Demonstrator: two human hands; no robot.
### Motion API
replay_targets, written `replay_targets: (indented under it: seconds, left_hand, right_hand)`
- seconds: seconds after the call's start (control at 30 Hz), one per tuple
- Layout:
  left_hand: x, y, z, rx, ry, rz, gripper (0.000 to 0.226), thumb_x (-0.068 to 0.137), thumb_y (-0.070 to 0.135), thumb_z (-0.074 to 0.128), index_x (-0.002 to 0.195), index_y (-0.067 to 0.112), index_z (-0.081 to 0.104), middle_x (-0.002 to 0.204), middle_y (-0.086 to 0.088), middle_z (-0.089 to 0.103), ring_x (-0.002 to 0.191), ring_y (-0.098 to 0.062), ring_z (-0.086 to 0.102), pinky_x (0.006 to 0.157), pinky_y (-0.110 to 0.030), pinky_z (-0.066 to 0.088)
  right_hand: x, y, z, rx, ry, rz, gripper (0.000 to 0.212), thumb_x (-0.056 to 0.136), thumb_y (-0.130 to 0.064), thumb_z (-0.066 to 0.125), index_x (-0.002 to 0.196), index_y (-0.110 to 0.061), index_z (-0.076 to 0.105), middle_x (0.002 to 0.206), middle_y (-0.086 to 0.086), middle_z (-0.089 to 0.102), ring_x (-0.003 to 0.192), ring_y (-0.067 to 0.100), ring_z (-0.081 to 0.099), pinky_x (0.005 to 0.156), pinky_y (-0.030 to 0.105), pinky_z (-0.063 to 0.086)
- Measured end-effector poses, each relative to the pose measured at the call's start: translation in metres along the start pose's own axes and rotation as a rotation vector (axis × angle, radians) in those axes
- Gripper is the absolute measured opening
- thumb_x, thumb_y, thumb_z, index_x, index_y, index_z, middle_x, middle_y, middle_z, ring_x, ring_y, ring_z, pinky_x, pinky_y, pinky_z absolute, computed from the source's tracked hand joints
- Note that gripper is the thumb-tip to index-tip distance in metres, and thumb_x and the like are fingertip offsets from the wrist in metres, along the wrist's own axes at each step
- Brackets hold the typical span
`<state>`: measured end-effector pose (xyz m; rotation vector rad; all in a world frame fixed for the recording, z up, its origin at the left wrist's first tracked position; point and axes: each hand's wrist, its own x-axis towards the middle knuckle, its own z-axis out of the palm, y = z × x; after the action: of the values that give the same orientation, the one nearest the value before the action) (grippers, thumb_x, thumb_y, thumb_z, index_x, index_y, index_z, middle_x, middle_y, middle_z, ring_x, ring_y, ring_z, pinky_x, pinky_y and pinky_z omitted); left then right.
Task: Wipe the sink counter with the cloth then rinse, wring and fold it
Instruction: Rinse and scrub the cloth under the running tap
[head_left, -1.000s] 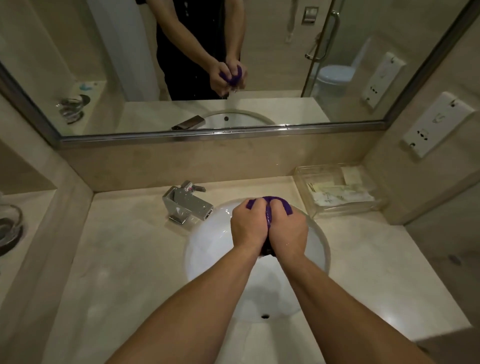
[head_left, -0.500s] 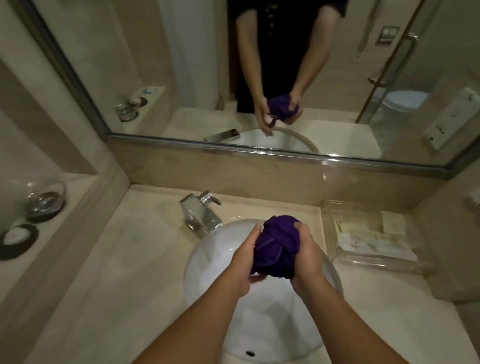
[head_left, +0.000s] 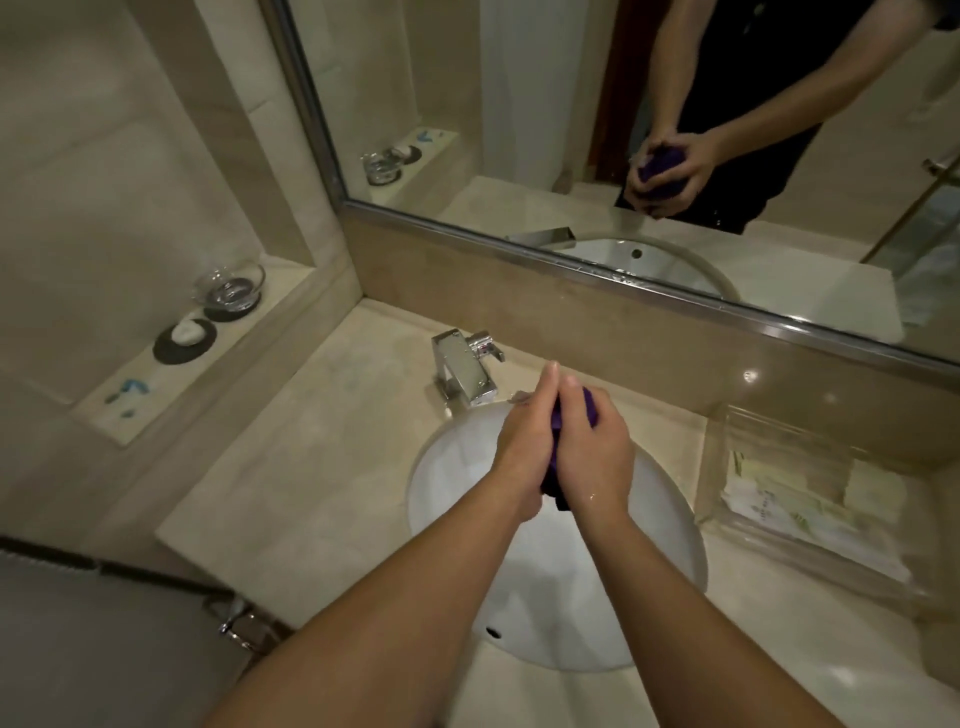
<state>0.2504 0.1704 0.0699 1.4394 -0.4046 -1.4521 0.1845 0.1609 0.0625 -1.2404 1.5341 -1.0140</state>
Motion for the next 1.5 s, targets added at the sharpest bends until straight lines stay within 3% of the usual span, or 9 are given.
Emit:
replay_targets:
  seconds: [0.2, 0.33, 0.5, 0.6, 0.73, 0.93, 1.03, 1.27, 1.5]
  left_hand:
    - [0.009, 0.005, 0.011, -0.011, 0.262, 0.095, 0.024, 0.068, 0.036, 0.060, 0.060, 0.015, 0.068, 0.067, -0.005, 0.068, 0.079, -0.037, 0.068, 0.074, -0.047, 0.057]
    - [0.014, 0.006, 0.018, -0.183, 0.315, -0.029, 0.025, 0.062, 0.025, 0.056, 0.039, 0.018, 0.049, 0.050, 0.002, 0.050, 0.064, -0.025, 0.051, 0.065, -0.040, 0.042]
    - [0.014, 0.004, 0.019, -0.113, 0.211, -0.022, 0.020, 0.071, 0.035, 0.065, 0.057, 0.020, 0.064, 0.066, -0.004, 0.065, 0.073, -0.027, 0.062, 0.070, -0.039, 0.050]
    - [0.010, 0.004, -0.001, -0.107, 0.083, 0.047, 0.048, 0.094, 0.064, 0.050, 0.108, 0.022, 0.070, 0.104, -0.003, 0.077, 0.096, -0.024, 0.072, 0.079, -0.043, 0.060]
    - [0.007, 0.004, -0.014, -0.277, -0.068, -0.198, 0.058, 0.090, 0.072, 0.048, 0.116, 0.027, 0.073, 0.122, -0.005, 0.073, 0.110, -0.030, 0.067, 0.087, -0.049, 0.057]
    - [0.007, 0.017, -0.013, -0.418, -0.216, -0.250, 0.052, 0.088, 0.061, 0.058, 0.110, 0.018, 0.079, 0.117, -0.012, 0.075, 0.106, -0.035, 0.069, 0.094, -0.049, 0.052]
    - [0.002, 0.024, -0.004, -0.170, -0.211, -0.142, 0.051, 0.082, 0.063, 0.065, 0.108, 0.021, 0.077, 0.111, -0.006, 0.077, 0.103, -0.027, 0.073, 0.093, -0.045, 0.056]
    - [0.003, 0.041, 0.002, 0.244, -0.033, 0.209, 0.035, 0.070, 0.041, 0.060, 0.071, 0.006, 0.063, 0.063, -0.003, 0.064, 0.064, -0.021, 0.058, 0.065, -0.039, 0.049]
    - [0.018, 0.035, -0.010, 0.106, -0.029, -0.098, 0.023, 0.070, 0.031, 0.058, 0.052, 0.017, 0.058, 0.060, -0.002, 0.057, 0.062, -0.026, 0.053, 0.063, -0.036, 0.044]
  right_hand:
    - [0.005, -0.001, 0.003, 0.034, 0.118, -0.043, 0.031, 0.093, -0.032, 0.058, 0.065, -0.018, 0.058, 0.059, -0.004, 0.058, 0.055, 0.009, 0.052, 0.053, 0.022, 0.039]
    - [0.017, -0.004, -0.004, -0.072, 0.057, -0.131, 0.031, 0.088, -0.023, 0.060, 0.059, -0.013, 0.051, 0.054, 0.003, 0.050, 0.050, 0.012, 0.042, 0.047, 0.021, 0.033]
    - [0.027, -0.007, -0.015, -0.104, -0.019, -0.129, 0.032, 0.089, -0.024, 0.060, 0.058, -0.019, 0.053, 0.053, -0.006, 0.052, 0.052, 0.008, 0.046, 0.050, 0.022, 0.037]
    - [0.036, -0.017, -0.023, 0.198, 0.038, 0.072, 0.036, 0.087, -0.020, 0.062, 0.052, -0.022, 0.054, 0.052, -0.011, 0.048, 0.058, 0.013, 0.045, 0.058, 0.030, 0.039]
    - [0.037, -0.023, -0.020, 0.662, -0.177, 0.433, 0.013, 0.076, -0.029, 0.068, 0.079, -0.017, 0.073, 0.078, 0.000, 0.069, 0.078, 0.024, 0.064, 0.076, 0.038, 0.053]
    - [0.021, -0.029, -0.030, 0.149, -0.098, 0.013, 0.026, 0.094, -0.052, 0.057, 0.118, -0.055, 0.066, 0.129, -0.014, 0.063, 0.119, 0.008, 0.061, 0.105, 0.038, 0.050]
    - [0.008, -0.040, -0.027, 0.185, -0.201, 0.046, 0.025, 0.091, -0.068, 0.049, 0.091, -0.058, 0.071, 0.099, -0.022, 0.074, 0.101, 0.003, 0.069, 0.096, 0.034, 0.053]
    - [-0.007, -0.041, 0.005, -0.062, 0.333, -0.106, 0.048, 0.101, -0.036, 0.051, 0.056, -0.023, 0.044, 0.057, -0.005, 0.049, 0.053, 0.009, 0.047, 0.051, 0.018, 0.033]
    - [0.006, -0.037, 0.009, -0.477, 0.189, -0.165, 0.044, 0.096, -0.030, 0.047, 0.053, -0.018, 0.043, 0.052, 0.000, 0.050, 0.051, 0.017, 0.049, 0.050, 0.029, 0.030]
